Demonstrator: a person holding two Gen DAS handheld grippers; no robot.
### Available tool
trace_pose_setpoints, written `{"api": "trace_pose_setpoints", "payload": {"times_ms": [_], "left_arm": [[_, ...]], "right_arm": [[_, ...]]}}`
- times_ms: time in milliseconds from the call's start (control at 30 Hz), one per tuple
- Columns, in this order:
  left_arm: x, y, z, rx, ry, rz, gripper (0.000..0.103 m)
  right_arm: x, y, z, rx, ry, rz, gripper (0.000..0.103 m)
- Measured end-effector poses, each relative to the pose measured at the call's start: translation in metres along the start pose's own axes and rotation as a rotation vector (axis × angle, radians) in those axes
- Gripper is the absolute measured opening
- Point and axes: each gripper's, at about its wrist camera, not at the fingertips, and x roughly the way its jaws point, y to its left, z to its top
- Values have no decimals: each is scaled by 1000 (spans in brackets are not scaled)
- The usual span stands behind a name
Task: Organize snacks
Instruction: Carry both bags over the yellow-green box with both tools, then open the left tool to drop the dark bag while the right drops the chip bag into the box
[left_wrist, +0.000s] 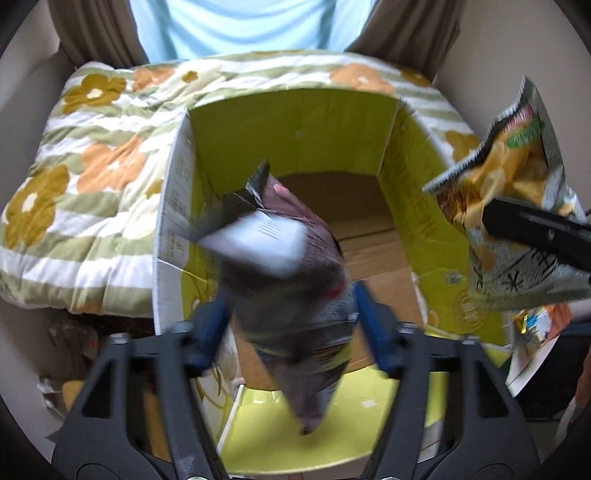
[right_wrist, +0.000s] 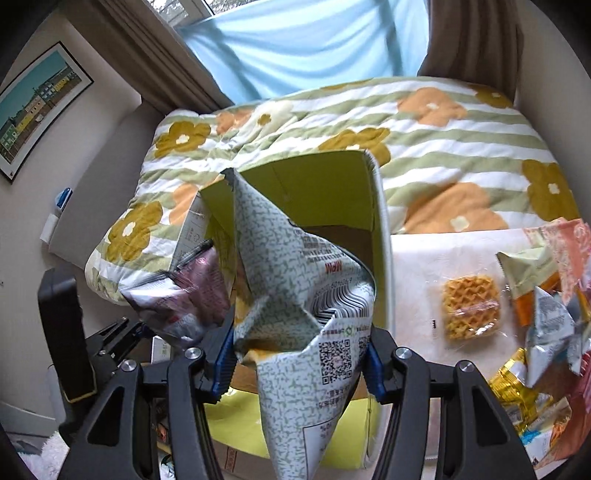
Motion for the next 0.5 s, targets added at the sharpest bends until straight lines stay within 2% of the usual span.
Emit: {"api": "trace_pose_setpoints", "payload": {"times_ms": [67,200,300,500], "left_arm": [[4,4,-2,-9,-5,13,103],[2,11,-6,-29,8,55,103],[-6,17,-8,-48,-12,87,103],[-27,23,-15,-78,-53,101,103]], "right_arm": [[9,4,0,-12,18,5,52],[23,3,2,-8,65,24,52],[28,3,2,-21,81,13,52],[34,12,0,-70,94,15,52]]}}
